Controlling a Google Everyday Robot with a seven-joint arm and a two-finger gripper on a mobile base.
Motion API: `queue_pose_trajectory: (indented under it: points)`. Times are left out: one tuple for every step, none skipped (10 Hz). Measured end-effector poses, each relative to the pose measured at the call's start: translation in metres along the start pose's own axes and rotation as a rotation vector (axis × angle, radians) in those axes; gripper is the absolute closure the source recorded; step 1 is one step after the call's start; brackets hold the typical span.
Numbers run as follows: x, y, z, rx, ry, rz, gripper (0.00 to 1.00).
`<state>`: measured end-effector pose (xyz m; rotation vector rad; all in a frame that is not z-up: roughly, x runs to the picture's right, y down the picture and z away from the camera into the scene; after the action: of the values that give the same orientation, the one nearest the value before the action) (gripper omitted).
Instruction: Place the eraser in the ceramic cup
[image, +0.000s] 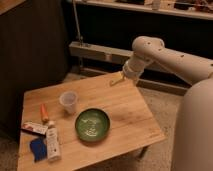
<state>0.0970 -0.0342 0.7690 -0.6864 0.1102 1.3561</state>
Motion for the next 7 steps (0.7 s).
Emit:
queue_pose_trajectory:
  points:
    - [-0.002,0.006,-0.001,-0.009,-0.007,-0.028,0.2]
    - [-0.002,0.019,-0.001,-0.024,-0.013,-0.066,0.2]
    - [-0.004,0.042,0.003,-0.046,-0.014,-0.109,0.2]
    - [-0.005,0.064,0.006,-0.064,-0.014,-0.148,0.2]
    - [-0.008,0.103,0.012,-0.087,-0.016,-0.212,0.2]
    - [-0.007,0.132,0.016,-0.102,-0.017,-0.262,0.2]
    - [-0.004,0.169,0.02,-0.119,-0.019,-0.327,0.2]
